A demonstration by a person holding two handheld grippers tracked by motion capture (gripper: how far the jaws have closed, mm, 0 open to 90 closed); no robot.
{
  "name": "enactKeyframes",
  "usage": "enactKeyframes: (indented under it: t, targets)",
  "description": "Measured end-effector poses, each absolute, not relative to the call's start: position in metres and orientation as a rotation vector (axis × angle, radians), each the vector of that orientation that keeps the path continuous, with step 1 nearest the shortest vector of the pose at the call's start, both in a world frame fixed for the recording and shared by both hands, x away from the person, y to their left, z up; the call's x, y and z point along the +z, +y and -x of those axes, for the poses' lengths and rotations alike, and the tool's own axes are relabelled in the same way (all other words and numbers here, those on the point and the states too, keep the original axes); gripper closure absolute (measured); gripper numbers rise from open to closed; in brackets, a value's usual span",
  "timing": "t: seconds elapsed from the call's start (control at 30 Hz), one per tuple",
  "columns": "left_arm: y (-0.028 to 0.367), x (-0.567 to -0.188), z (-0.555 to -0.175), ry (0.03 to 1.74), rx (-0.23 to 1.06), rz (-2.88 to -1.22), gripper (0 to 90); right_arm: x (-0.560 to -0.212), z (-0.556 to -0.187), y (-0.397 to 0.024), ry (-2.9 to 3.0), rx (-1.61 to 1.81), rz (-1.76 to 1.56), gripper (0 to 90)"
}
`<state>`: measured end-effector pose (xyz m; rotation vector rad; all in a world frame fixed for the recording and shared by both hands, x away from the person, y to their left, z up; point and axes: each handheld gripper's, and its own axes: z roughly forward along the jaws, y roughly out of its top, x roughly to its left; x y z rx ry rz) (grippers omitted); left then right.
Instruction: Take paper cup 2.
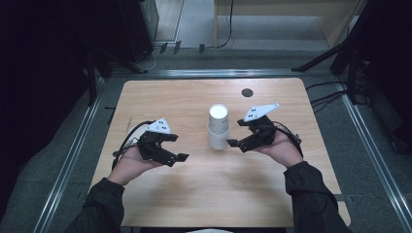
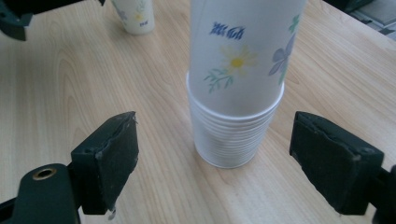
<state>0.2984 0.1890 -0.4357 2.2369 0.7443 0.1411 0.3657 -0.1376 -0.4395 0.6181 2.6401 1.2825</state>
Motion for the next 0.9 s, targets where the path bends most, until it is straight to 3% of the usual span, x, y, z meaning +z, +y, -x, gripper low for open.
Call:
enactKeyframes:
  t: [0.9]
  targets:
    - [0.175,-0.456,-0.294,0.639,0.065,-2.308,17.3,-0.398,-0.421,-0.08,2.831,1.023,-0.434,18.8]
